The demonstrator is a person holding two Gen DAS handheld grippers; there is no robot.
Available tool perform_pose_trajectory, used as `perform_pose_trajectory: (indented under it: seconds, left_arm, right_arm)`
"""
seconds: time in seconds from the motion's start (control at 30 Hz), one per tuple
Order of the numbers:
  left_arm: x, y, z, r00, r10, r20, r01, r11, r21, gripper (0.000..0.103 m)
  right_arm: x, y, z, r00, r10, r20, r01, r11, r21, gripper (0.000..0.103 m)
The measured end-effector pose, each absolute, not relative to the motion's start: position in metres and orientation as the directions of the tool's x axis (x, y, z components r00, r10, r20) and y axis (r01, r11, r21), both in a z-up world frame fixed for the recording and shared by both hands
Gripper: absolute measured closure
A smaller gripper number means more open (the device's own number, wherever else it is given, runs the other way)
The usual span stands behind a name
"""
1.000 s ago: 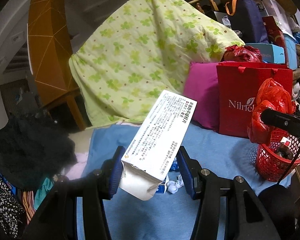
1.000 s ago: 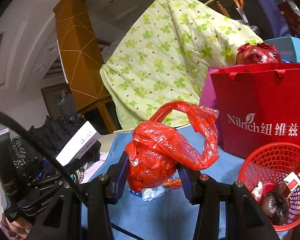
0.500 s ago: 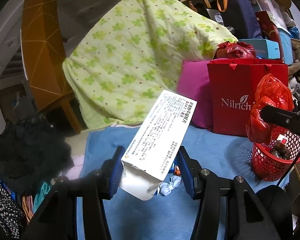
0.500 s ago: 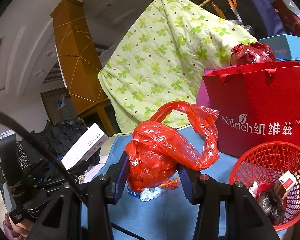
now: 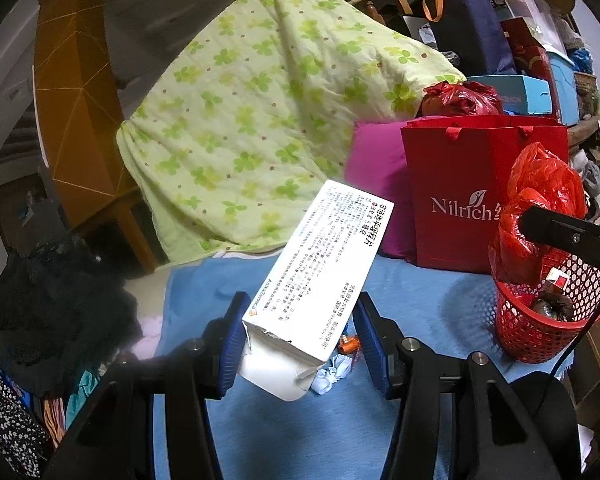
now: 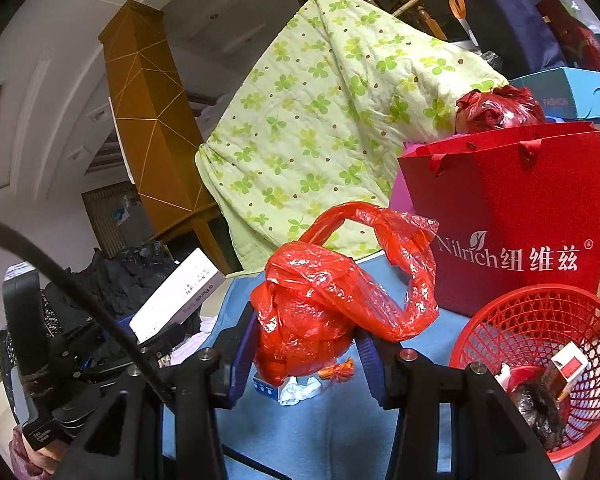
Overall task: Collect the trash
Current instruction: 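Lower both held items over the red mesh basket and open both tools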
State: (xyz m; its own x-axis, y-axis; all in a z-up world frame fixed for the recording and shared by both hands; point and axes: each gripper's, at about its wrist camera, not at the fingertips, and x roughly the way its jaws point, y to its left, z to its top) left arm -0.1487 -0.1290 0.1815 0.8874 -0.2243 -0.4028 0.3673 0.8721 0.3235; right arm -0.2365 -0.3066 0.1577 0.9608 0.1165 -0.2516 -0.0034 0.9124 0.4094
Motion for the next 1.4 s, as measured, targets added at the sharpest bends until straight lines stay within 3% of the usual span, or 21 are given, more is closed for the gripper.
perform_pose_trajectory:
  seconds: [1.4]
  left_arm:
    - [-0.162,-0.202,0.16,0.825,-0.308,-0.473,0.498,0.791,0.355,0.049]
  right_arm:
    - [-0.275,-0.374,0.134,0.965,0.021,-0.261,0.115,0.863,0.492,0.052]
